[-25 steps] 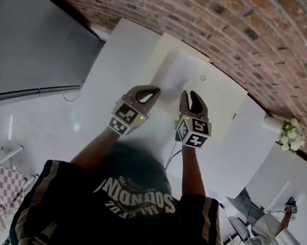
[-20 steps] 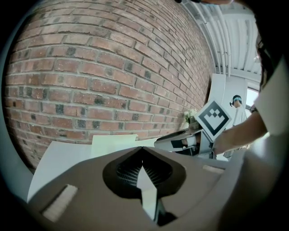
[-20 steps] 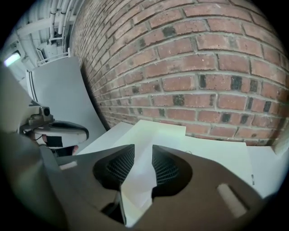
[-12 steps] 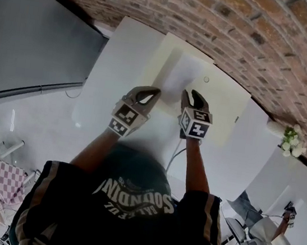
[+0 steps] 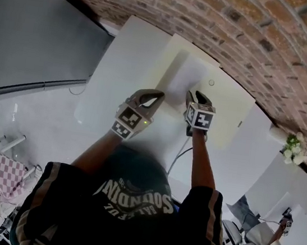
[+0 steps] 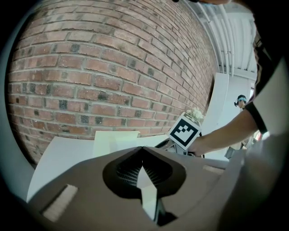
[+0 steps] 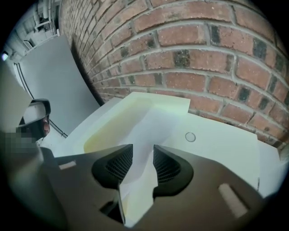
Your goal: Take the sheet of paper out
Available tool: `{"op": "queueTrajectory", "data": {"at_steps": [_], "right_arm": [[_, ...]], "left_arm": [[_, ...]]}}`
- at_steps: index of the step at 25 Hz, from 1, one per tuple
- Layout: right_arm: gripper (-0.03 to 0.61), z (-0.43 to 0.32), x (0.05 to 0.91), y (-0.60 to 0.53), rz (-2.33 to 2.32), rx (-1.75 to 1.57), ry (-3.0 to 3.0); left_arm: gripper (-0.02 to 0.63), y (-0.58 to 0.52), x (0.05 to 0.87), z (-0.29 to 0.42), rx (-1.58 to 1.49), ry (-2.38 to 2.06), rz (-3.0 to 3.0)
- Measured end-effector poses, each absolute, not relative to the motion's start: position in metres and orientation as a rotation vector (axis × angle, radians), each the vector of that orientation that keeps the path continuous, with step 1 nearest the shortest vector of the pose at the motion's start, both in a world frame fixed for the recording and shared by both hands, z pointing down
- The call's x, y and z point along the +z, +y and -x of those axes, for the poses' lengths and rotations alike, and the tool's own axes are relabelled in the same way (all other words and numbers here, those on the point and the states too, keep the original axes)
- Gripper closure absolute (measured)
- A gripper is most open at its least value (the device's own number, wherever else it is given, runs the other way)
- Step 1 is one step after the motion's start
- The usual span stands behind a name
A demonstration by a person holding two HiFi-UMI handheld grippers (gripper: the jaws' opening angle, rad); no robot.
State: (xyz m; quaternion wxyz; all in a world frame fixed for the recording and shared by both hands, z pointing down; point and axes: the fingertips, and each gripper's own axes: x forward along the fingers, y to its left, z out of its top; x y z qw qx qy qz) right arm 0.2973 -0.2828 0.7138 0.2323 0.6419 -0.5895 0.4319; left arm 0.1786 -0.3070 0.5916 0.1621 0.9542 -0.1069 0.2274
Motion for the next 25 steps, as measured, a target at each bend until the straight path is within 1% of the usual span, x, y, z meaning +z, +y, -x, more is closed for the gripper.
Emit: {"op": "queueTrajectory", "data": {"at_steps": [10,20,23,25], "right_arm": [[0.431,-0.294,0.753,-0.286,-1.663,1.302,-1.559],[0.433,-0.293,0.777,-0.288,-1.574,1.322,-1.46],[0.511,-0.299,0.778,-0.287,-1.572,1.282,-1.412],[0.532,-0.303,0.779,-0.286,-1.587,1.281,-1.392]], "left_arm": [[0.603,-0.306,0.598,-0.17,0.664,-0.326,-2.705],[0.603,-0.312,0.602,-0.156,0.671,-0.366,-2.684],[0.603,-0.314,0.603,-0.153,0.673,-0.376,-2.682],[0.603,-0.314,0.603,-0.152,0.672,-0.378,-2.682]]}}
